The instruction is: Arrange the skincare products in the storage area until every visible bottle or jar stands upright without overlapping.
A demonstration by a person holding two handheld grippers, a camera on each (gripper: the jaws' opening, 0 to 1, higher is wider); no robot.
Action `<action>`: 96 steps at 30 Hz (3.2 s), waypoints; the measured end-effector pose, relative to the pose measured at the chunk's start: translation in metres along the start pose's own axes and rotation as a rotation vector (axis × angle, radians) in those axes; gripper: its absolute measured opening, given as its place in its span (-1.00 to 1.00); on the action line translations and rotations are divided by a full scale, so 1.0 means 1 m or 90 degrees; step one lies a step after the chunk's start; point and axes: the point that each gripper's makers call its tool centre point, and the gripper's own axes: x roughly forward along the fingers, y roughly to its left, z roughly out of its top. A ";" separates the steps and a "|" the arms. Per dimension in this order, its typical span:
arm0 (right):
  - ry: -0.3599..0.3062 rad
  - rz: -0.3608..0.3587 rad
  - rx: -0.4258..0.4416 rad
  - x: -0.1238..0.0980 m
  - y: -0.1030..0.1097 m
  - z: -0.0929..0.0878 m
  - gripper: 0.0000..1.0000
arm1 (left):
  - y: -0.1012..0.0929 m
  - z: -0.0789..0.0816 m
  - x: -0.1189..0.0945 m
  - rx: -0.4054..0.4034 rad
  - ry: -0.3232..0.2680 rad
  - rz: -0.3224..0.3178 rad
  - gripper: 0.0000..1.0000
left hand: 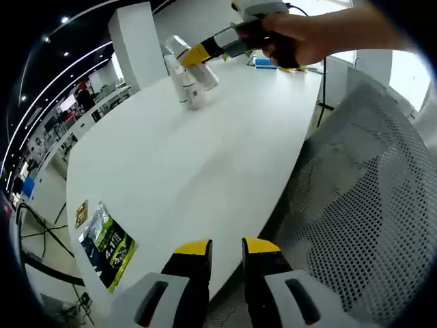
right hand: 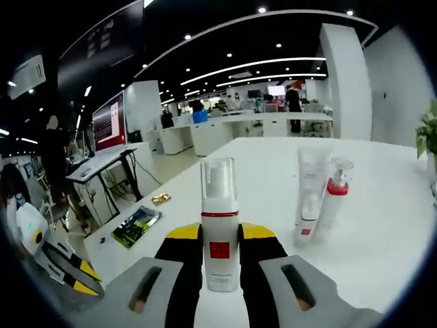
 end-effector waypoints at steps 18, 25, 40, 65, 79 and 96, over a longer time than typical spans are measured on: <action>-0.095 -0.066 -0.005 -0.016 -0.068 0.012 -0.65 | 0.006 -0.007 0.001 -0.004 0.029 0.021 -0.65; -0.106 -0.075 0.018 -0.011 -0.084 0.007 -0.65 | 0.008 -0.010 0.002 -0.006 0.040 0.023 -0.65; -0.097 -0.058 0.013 0.011 -0.109 -0.026 -0.65 | 0.015 -0.021 0.003 -0.021 0.073 0.040 -0.65; -0.117 -0.062 -0.015 0.029 -0.150 -0.058 -0.66 | 0.015 -0.035 0.005 -0.029 0.122 0.036 -0.65; -0.117 -0.046 -0.015 0.025 -0.146 -0.071 -0.66 | 0.016 -0.038 0.005 -0.031 0.134 0.040 -0.65; -0.145 -0.055 0.017 0.012 -0.147 -0.074 -0.65 | 0.017 -0.041 0.005 -0.029 0.142 0.040 -0.65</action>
